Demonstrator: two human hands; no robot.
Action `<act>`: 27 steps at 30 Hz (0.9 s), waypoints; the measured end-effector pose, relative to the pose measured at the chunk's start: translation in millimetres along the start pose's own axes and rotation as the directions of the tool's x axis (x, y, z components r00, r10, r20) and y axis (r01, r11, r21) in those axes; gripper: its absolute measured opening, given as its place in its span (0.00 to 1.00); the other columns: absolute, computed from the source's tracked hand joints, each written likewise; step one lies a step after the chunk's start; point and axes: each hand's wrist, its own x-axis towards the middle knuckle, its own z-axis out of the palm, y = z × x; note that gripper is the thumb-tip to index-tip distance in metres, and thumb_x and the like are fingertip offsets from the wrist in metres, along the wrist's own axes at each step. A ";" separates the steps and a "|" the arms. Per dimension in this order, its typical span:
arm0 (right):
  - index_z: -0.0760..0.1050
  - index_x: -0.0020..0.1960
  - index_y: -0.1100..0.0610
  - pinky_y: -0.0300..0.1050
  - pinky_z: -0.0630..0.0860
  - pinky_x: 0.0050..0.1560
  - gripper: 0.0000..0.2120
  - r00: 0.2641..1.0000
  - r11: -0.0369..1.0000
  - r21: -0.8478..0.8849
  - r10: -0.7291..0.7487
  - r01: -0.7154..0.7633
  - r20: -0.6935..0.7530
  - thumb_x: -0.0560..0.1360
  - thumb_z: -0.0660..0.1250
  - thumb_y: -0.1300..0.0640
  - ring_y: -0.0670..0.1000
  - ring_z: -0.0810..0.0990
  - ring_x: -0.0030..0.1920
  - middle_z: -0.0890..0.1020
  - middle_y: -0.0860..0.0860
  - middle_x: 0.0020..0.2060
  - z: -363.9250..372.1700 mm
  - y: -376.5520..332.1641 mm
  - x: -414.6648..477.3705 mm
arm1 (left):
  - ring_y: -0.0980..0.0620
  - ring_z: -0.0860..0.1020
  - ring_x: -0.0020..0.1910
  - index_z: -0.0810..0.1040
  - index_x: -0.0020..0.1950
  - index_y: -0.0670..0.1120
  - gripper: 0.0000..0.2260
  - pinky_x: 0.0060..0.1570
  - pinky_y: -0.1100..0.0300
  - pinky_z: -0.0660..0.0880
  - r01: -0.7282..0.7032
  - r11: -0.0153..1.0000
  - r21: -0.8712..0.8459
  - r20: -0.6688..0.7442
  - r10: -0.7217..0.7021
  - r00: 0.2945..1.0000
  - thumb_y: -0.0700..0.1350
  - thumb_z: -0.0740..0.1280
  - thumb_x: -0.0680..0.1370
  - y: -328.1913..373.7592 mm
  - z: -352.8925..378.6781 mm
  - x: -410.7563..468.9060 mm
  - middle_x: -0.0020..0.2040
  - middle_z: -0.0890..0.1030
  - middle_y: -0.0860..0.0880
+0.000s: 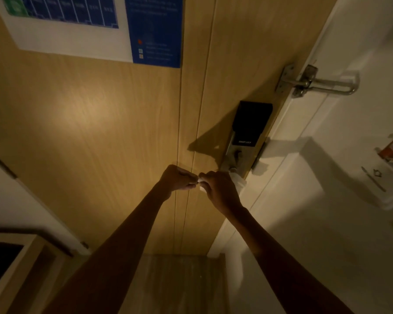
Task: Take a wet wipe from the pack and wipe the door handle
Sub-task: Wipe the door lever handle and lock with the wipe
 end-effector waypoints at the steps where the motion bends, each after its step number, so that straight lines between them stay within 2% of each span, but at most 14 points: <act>1: 0.78 0.57 0.53 0.45 0.74 0.57 0.08 1.000 1.000 -0.014 -0.003 0.003 0.007 0.78 0.67 0.55 0.48 0.81 0.48 0.83 0.48 0.44 -3.1 3.7 -1.5 | 0.56 0.84 0.34 0.85 0.44 0.40 0.06 0.36 0.68 0.80 -0.002 1.000 0.008 -0.003 0.002 1.000 0.35 0.76 0.69 0.6 0.2 -0.6 0.40 0.86 0.44; 4: 0.78 0.58 0.55 0.41 0.71 0.56 0.10 0.999 0.998 -0.052 0.020 -0.019 0.028 0.79 0.66 0.55 0.48 0.80 0.51 0.83 0.49 0.46 -9.8 19.1 -6.9 | 0.55 0.84 0.35 0.86 0.44 0.41 0.05 0.35 0.68 0.79 -0.003 1.000 0.026 -0.007 0.003 1.000 0.36 0.76 0.69 1.4 0.5 -0.2 0.39 0.85 0.45; 7: 0.77 0.55 0.55 0.36 0.68 0.49 0.10 0.990 1.000 -0.021 0.015 -0.012 0.139 0.81 0.62 0.51 0.48 0.80 0.48 0.82 0.50 0.45 -7.3 16.4 3.6 | 0.53 0.85 0.38 0.86 0.42 0.42 0.04 0.37 0.67 0.80 0.010 1.000 0.026 0.000 -0.010 1.000 0.37 0.76 0.69 1.9 -0.4 0.5 0.40 0.86 0.45; 11: 0.77 0.54 0.57 0.36 0.71 0.46 0.11 0.964 0.997 0.061 0.029 -0.047 0.266 0.81 0.61 0.50 0.47 0.81 0.45 0.83 0.51 0.44 -14.0 17.2 15.7 | 0.54 0.84 0.38 0.85 0.45 0.41 0.05 0.35 0.69 0.80 0.037 0.999 0.034 0.022 -0.037 0.999 0.36 0.76 0.69 7.4 -2.2 -0.1 0.41 0.86 0.45; 13: 0.78 0.53 0.55 0.37 0.74 0.46 0.10 0.973 0.998 0.047 0.031 -0.042 0.228 0.80 0.62 0.51 0.46 0.81 0.42 0.83 0.49 0.41 -15.7 23.3 10.9 | 0.54 0.84 0.37 0.85 0.45 0.41 0.06 0.35 0.68 0.80 0.045 0.998 0.053 0.024 -0.047 0.999 0.36 0.76 0.69 9.1 -2.4 0.4 0.40 0.86 0.45; 15: 0.79 0.52 0.53 0.41 0.78 0.47 0.08 0.991 0.999 0.020 0.028 -0.031 0.128 0.80 0.63 0.51 0.44 0.80 0.41 0.82 0.47 0.39 -10.7 18.6 4.6 | 0.54 0.84 0.38 0.85 0.44 0.41 0.05 0.37 0.67 0.80 0.051 0.997 0.051 0.027 -0.052 0.998 0.36 0.76 0.69 9.5 -2.8 1.1 0.39 0.86 0.46; 18: 0.79 0.55 0.54 0.44 0.77 0.53 0.08 1.000 1.000 0.006 0.002 -0.002 0.005 0.78 0.67 0.54 0.47 0.82 0.46 0.84 0.48 0.44 1.1 3.9 -1.1 | 0.55 0.84 0.38 0.85 0.44 0.42 0.05 0.37 0.68 0.80 0.066 0.997 0.036 0.030 -0.067 0.997 0.36 0.76 0.69 10.5 -3.1 1.2 0.39 0.85 0.47; 21: 0.78 0.57 0.55 0.47 0.78 0.55 0.11 0.999 0.999 -0.041 -0.037 0.036 -0.030 0.75 0.71 0.57 0.49 0.83 0.50 0.85 0.49 0.47 -1.1 5.6 -7.0 | 0.55 0.84 0.38 0.85 0.42 0.42 0.04 0.36 0.68 0.80 0.087 0.995 0.041 0.035 -0.089 0.995 0.36 0.76 0.69 14.6 -2.3 0.5 0.38 0.85 0.47; 24: 0.80 0.56 0.55 0.46 0.79 0.53 0.15 0.995 0.993 -0.100 -0.067 0.059 -0.074 0.71 0.76 0.58 0.49 0.84 0.48 0.85 0.49 0.45 -4.7 11.9 -12.2 | 0.56 0.84 0.35 0.85 0.42 0.43 0.05 0.31 0.69 0.78 0.126 0.990 0.057 0.033 -0.128 0.991 0.36 0.77 0.68 16.4 -1.4 3.4 0.40 0.86 0.47; 27: 0.80 0.55 0.54 0.47 0.81 0.52 0.10 0.998 0.997 -0.046 -0.054 0.054 -0.013 0.74 0.73 0.55 0.48 0.83 0.47 0.85 0.49 0.44 -5.3 8.0 -2.8 | 0.57 0.84 0.34 0.85 0.40 0.44 0.05 0.30 0.69 0.77 0.151 0.988 0.046 0.032 -0.152 0.988 0.36 0.77 0.68 14.4 -1.8 6.1 0.40 0.86 0.47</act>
